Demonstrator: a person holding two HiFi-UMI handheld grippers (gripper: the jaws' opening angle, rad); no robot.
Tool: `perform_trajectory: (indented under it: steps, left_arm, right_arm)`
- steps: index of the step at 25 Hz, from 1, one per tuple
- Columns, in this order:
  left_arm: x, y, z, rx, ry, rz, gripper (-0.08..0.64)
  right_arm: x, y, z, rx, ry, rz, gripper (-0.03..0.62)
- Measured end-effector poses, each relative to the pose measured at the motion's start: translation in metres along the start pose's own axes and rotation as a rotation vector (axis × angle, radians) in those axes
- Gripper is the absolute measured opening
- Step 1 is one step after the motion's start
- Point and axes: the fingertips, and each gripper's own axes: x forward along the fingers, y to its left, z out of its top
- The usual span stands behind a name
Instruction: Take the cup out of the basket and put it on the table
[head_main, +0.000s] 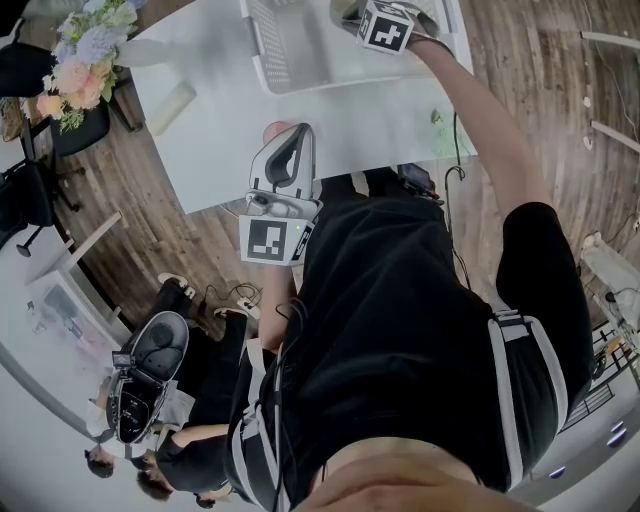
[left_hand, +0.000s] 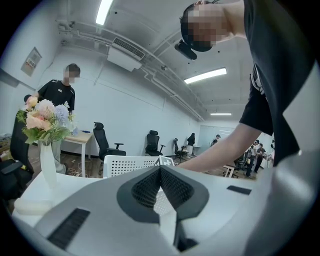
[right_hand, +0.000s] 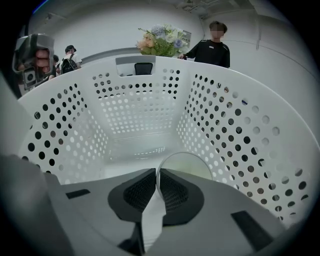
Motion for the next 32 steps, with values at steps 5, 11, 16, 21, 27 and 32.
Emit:
perform_trajectory:
  steps: [5, 11, 16, 21, 27, 32]
  left_arm:
    - [0.000, -0.001, -0.002, 0.004, 0.005, -0.007, 0.021]
    - [-0.001, -0.009, 0.002, 0.016, -0.003, -0.019, 0.021]
    - [-0.004, -0.015, 0.008, 0.031, -0.019, -0.030, 0.021]
    - [-0.008, -0.030, 0.012, 0.045, -0.037, -0.042, 0.021]
    - [-0.013, -0.040, 0.017, 0.053, -0.059, -0.060, 0.021]
    - [-0.016, -0.052, 0.017, 0.067, -0.066, -0.084, 0.021]
  right_arm:
    - [-0.006, 0.006, 0.005, -0.001, -0.017, 0.012, 0.041]
    - [-0.027, 0.006, 0.019, 0.005, -0.064, -0.007, 0.040]
    - [-0.058, 0.007, 0.040, 0.014, -0.131, -0.037, 0.040]
    - [-0.104, 0.015, 0.061, -0.007, -0.206, -0.075, 0.040]
    - [-0.154, 0.031, 0.090, -0.044, -0.293, -0.113, 0.040]
    - [-0.188, 0.049, 0.102, -0.072, -0.328, -0.144, 0.038]
